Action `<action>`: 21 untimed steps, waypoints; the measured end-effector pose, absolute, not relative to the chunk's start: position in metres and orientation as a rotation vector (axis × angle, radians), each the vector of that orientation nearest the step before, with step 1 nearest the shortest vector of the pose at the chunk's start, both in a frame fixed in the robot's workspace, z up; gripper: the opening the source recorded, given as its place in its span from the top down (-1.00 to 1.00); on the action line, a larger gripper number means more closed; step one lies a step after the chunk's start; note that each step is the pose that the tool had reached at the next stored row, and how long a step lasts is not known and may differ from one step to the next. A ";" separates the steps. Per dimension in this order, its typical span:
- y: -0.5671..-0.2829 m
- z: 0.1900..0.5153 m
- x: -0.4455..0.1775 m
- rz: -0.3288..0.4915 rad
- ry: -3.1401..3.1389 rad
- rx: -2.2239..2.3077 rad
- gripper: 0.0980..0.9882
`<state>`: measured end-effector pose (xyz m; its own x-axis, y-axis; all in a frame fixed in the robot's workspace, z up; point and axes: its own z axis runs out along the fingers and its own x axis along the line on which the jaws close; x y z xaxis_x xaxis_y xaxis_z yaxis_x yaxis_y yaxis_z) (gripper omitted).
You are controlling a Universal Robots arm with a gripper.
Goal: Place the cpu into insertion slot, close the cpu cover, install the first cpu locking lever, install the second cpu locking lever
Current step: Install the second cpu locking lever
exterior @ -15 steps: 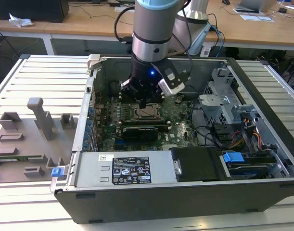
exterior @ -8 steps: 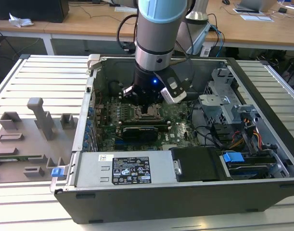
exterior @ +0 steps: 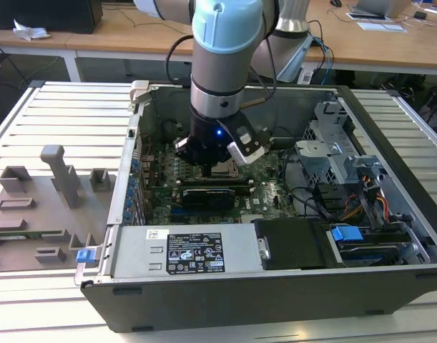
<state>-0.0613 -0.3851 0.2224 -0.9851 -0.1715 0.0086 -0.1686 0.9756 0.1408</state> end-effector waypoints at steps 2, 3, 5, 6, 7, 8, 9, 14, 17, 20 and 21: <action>-0.386 0.218 -0.064 -0.218 -3.102 0.268 0.98; -0.386 0.216 -0.066 -0.219 -3.101 0.268 0.98; -0.387 0.210 -0.070 -0.221 -3.101 0.274 0.98; -0.387 0.209 -0.071 -0.225 -3.099 0.285 0.98; -0.387 0.208 -0.071 -0.229 -3.098 0.293 0.98; -0.387 0.208 -0.072 -0.237 -3.096 0.306 0.98; -0.386 0.207 -0.072 -0.244 -3.095 0.315 0.98; -0.386 0.202 -0.075 -0.280 -3.082 0.382 0.98; -0.381 0.200 -0.075 -0.284 -3.075 0.422 0.98; -0.381 0.200 -0.075 -0.285 -3.074 0.431 0.98; -0.381 0.200 -0.075 -0.284 -3.073 0.433 0.98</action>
<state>-0.0746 -0.3808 0.2000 -0.9611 -0.2762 -0.0006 -0.2716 0.9448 0.1834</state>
